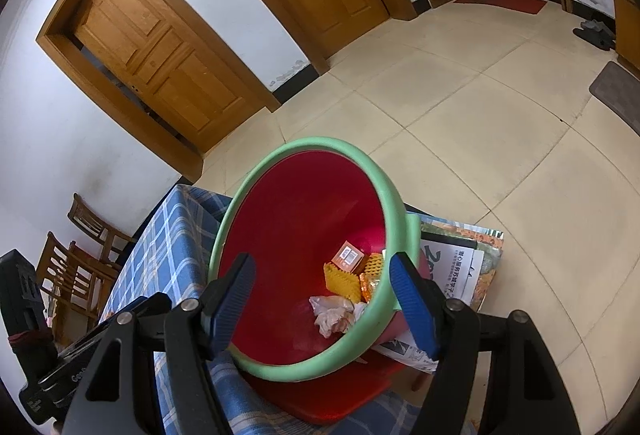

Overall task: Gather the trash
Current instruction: 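Open the left tool over the red bucket to drop its paper ball, then move the left tool back over the table to the blue plastic toy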

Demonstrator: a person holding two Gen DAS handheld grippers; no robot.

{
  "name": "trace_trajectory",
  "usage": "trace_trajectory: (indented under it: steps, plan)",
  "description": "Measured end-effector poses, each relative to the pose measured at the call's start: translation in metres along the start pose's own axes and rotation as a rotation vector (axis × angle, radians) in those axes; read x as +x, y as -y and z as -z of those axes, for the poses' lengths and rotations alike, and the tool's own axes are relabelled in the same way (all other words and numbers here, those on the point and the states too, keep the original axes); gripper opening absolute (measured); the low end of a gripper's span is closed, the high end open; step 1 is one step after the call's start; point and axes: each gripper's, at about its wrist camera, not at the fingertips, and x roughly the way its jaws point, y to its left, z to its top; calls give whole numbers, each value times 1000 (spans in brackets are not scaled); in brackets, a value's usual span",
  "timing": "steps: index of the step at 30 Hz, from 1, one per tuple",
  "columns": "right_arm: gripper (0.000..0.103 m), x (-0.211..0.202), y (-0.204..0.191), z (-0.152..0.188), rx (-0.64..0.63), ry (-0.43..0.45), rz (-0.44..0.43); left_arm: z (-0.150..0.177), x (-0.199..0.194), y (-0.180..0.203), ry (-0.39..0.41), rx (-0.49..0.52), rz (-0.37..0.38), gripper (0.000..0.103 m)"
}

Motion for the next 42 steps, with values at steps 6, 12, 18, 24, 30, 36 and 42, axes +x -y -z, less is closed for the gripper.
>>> trace_trajectory:
  steps: [6,12,18,24,30,36,42]
  plan:
    - [74,-3,-12,3,-27,-8,-19,7,-21,-17,25,-45,-23,59]
    - [74,-5,-26,6,-54,-16,-30,17,-40,-39,44,-100,-54,59]
    - [75,-7,-37,12,-79,-26,-45,30,-52,-62,49,-160,-89,59]
    - [75,-7,-47,17,-96,-41,-58,48,-66,-88,57,-224,-136,59]
    - [75,-4,-56,24,-114,-66,-72,65,-81,-111,72,-281,-200,59]
    - [75,-3,-68,34,-140,-90,-88,85,-95,-134,85,-329,-272,59]
    - [75,-6,-77,41,-163,-98,-102,106,-105,-154,76,-367,-322,59]
